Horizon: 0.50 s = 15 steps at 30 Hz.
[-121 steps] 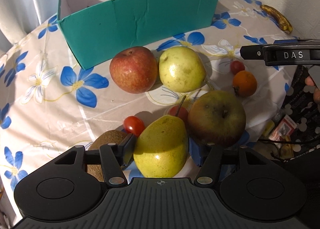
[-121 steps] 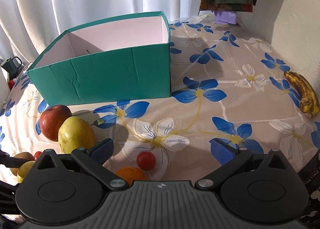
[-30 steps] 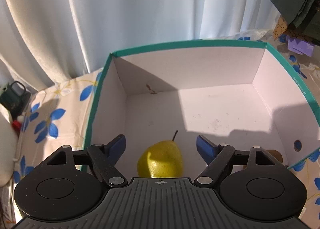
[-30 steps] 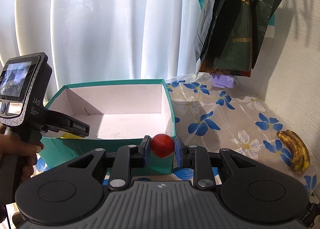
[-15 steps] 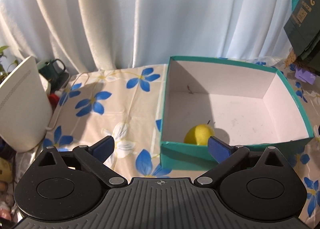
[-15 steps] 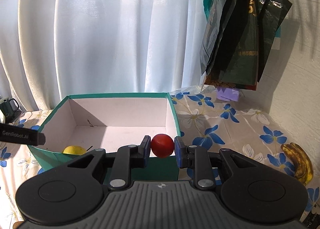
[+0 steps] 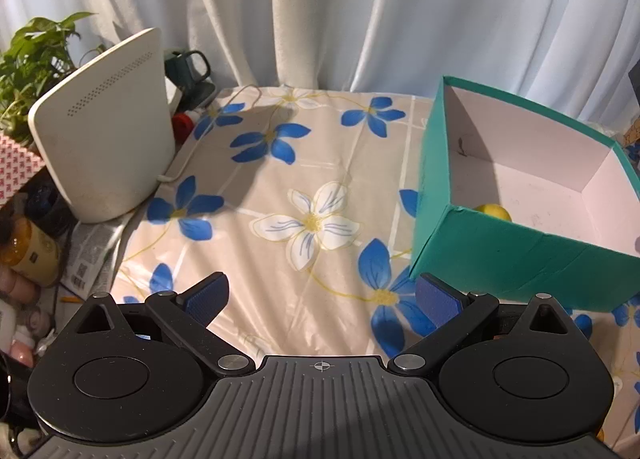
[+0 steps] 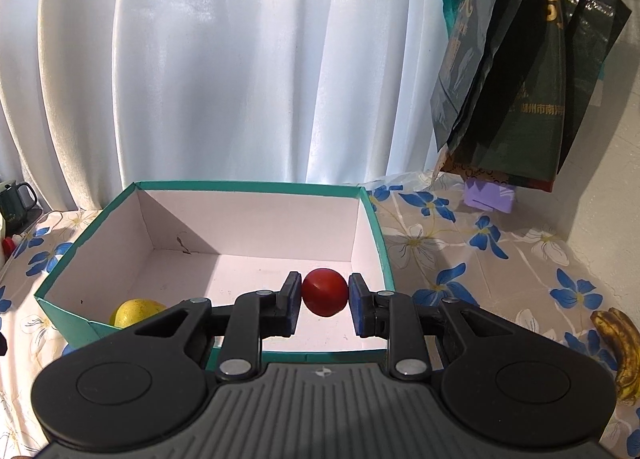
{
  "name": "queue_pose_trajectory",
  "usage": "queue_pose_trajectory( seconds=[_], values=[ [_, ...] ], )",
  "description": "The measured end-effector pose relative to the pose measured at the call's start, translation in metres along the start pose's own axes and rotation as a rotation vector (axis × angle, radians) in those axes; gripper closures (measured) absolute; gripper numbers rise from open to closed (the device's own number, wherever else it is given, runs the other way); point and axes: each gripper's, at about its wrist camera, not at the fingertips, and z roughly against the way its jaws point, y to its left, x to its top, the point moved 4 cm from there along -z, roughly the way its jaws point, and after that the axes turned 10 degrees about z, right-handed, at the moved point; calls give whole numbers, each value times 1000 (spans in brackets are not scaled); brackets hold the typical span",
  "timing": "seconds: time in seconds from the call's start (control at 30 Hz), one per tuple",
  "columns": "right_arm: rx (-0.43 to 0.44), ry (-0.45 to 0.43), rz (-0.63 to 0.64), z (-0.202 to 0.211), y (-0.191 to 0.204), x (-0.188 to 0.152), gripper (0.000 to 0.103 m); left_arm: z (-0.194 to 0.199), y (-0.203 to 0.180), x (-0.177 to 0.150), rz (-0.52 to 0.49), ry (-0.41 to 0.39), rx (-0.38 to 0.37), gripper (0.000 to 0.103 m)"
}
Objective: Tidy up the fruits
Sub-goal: 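Move the tomato over the box and open right gripper while left withdraws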
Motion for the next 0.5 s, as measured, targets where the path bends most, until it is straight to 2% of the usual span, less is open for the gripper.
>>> queue_pose_trajectory(
  seconds=[0.23, 0.5],
  values=[
    [12, 38, 6, -18, 3, -3, 78, 4, 10, -13, -14, -4, -8, 1],
    [25, 101, 1, -37, 4, -13, 78, -4, 8, -27, -43, 45, -4, 1]
  ],
)
